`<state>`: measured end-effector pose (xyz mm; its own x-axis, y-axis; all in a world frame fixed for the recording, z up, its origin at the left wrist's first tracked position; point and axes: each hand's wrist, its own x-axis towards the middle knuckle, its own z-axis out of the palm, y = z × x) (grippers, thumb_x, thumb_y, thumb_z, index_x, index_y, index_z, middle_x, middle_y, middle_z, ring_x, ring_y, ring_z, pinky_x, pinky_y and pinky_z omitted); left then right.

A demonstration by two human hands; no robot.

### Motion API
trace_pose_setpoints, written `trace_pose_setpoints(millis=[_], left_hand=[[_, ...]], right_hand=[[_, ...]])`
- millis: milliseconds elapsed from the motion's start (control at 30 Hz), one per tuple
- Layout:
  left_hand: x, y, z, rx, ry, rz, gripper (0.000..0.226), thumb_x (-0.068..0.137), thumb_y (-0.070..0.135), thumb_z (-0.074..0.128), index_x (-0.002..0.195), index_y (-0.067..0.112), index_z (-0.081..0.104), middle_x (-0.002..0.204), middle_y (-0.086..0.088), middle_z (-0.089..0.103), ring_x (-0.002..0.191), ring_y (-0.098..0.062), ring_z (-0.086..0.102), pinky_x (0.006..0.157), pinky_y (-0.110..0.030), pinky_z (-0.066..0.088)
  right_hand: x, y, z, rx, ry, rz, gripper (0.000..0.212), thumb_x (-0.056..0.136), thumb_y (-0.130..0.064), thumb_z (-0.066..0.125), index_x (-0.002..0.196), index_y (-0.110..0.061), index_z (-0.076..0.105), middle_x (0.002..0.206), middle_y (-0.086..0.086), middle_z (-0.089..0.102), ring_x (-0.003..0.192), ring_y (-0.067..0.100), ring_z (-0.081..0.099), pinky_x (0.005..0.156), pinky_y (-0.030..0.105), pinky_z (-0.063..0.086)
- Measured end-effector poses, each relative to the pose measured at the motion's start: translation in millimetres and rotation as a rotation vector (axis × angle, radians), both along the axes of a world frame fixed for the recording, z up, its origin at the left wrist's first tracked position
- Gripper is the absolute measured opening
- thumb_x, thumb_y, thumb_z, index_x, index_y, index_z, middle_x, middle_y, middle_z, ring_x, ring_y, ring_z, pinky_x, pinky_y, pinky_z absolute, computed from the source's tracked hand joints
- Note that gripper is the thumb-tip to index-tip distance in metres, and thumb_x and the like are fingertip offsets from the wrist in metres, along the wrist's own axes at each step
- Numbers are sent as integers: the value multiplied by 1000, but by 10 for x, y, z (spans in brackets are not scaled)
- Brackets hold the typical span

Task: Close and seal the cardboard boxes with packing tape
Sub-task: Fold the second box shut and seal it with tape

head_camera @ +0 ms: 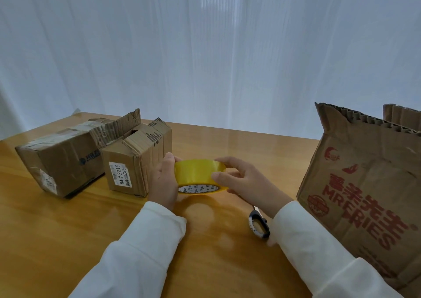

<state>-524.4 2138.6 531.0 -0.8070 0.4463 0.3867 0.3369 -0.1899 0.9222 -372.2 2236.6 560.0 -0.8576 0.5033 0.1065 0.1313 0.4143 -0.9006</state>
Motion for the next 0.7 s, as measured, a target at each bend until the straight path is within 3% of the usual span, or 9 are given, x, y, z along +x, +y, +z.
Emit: trace_pose_setpoints(millis=[100,233,300,367,467,567,633,700], left_hand=[[-5,37,-7,47,-43,19,36,101,19,35,67,18,47,66,1,45,61,-7,40,60,-19,32],[-1,6,-16,19,24,60,39,102,11,32,66,19,44,64,1,43,56,-4,46,50,-9,34],[0,-13,-12,28,-17,58,38,102,8,32,68,20,43,64,1,42,60,6,52,52,-5,37],[-9,-9,-19,38,-30,48,37,102,9,33,68,19,44,65,1,42,60,0,51,52,-9,37],[-19,21,-19,22,-76,23,36,101,13,35,67,16,46,65,0,43,58,-5,40,52,-10,32],[22,3,-10,-4,-22,54,38,101,10,34,64,15,44,62,-3,41,54,-1,48,46,-5,33],[46,-14,14,17,-37,60,39,102,13,31,66,14,45,64,-4,42,53,4,49,47,-6,34],[28,5,13,18,-104,36,36,102,17,33,69,17,48,68,1,46,60,-2,47,57,-13,35]], right_hand=[[-24,20,-48,-34,-7,13,44,78,-45,68,118,-33,55,104,-2,70,95,9,67,90,31,53],[-26,10,-46,25,21,0,42,70,-39,59,112,-36,57,95,-4,70,90,12,67,81,32,56],[-24,-13,-36,57,46,-15,41,69,-36,56,110,-36,58,93,-6,68,90,12,65,74,28,56],[-26,-39,-35,83,68,-35,42,68,-35,55,109,-36,59,94,-10,65,92,8,62,73,21,51],[-28,-60,-54,143,74,-76,44,69,-35,54,113,-36,57,109,-14,60,105,6,55,80,22,48],[-39,-86,-76,225,84,-93,46,74,-36,53,119,-35,55,118,-16,54,111,4,51,85,23,46],[-47,-88,-105,266,97,-106,43,82,-27,55,124,-33,55,119,-16,53,112,6,51,91,29,49],[-41,-71,-141,392,115,-154,43,87,-11,51,126,-29,57,114,-17,54,108,9,54,89,30,50]])
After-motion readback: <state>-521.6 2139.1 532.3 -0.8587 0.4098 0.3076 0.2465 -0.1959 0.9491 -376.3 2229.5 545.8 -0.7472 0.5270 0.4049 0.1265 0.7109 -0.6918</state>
